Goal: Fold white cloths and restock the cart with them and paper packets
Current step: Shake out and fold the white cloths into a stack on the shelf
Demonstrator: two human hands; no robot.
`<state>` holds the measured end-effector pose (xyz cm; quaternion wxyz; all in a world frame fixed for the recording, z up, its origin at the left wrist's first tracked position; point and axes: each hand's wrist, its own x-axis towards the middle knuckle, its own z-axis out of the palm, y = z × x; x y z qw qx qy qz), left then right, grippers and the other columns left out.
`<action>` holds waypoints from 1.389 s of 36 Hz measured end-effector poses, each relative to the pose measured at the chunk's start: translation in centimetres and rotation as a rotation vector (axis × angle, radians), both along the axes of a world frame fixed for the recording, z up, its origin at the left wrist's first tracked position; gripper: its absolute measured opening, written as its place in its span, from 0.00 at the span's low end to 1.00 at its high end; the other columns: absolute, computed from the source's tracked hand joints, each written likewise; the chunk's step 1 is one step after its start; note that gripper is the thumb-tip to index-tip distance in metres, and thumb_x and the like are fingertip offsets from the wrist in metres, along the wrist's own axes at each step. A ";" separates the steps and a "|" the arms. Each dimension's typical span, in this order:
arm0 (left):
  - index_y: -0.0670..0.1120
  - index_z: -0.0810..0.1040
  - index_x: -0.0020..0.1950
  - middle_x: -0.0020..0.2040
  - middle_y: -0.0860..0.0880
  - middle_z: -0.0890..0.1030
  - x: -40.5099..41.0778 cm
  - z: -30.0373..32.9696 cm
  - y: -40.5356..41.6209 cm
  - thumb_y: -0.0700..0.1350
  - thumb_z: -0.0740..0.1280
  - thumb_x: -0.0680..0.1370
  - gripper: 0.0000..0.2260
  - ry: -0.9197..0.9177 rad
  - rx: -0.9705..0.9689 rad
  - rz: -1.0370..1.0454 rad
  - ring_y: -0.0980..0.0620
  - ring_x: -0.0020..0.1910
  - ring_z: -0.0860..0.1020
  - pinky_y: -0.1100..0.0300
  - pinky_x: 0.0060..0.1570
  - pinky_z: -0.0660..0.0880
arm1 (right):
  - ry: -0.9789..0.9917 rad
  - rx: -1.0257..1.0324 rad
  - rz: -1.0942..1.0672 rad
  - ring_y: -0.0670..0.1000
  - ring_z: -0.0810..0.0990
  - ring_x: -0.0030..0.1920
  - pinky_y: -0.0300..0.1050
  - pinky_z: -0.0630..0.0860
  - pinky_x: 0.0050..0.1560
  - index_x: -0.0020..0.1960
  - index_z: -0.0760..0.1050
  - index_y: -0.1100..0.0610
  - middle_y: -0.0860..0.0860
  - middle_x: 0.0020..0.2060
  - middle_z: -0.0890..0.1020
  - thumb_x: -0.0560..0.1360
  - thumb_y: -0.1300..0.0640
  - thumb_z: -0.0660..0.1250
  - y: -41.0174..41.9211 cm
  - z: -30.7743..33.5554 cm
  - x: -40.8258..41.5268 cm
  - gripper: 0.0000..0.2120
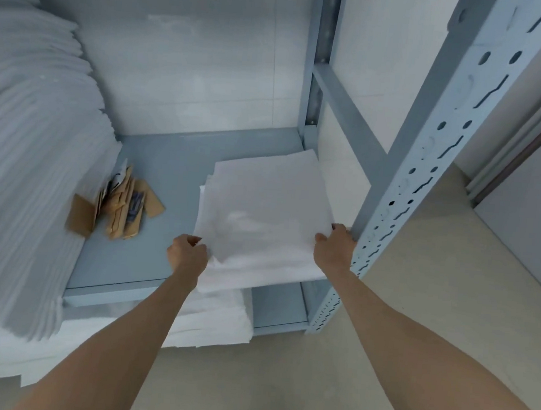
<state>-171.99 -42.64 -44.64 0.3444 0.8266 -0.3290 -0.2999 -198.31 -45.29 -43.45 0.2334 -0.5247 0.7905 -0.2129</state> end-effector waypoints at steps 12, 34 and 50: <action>0.39 0.70 0.64 0.63 0.38 0.69 1.2 -0.2 2.0 0.33 0.65 0.75 0.18 -0.421 0.283 -0.219 0.38 0.62 0.69 0.44 0.60 0.71 | 0.552 -0.101 0.174 0.59 0.67 0.67 0.52 0.66 0.69 0.74 0.60 0.60 0.59 0.67 0.67 0.75 0.61 0.67 2.3 -0.3 1.4 0.30; 0.57 0.46 0.81 0.82 0.54 0.48 -4.2 -8.9 -4.1 0.65 0.40 0.80 0.30 -0.642 -0.082 -0.731 0.54 0.80 0.45 0.48 0.78 0.42 | 0.564 -0.159 0.546 0.53 0.49 0.80 0.56 0.46 0.78 0.81 0.49 0.46 0.53 0.80 0.53 0.80 0.36 0.39 -4.6 -6.5 0.7 0.32; 0.47 0.55 0.81 0.80 0.46 0.58 2.3 1.8 0.2 0.57 0.51 0.85 0.27 -0.467 0.065 -0.839 0.44 0.78 0.57 0.45 0.73 0.56 | 0.324 0.004 0.562 0.54 0.51 0.80 0.55 0.45 0.78 0.81 0.51 0.53 0.54 0.80 0.53 0.84 0.41 0.46 -0.1 2.5 5.3 0.29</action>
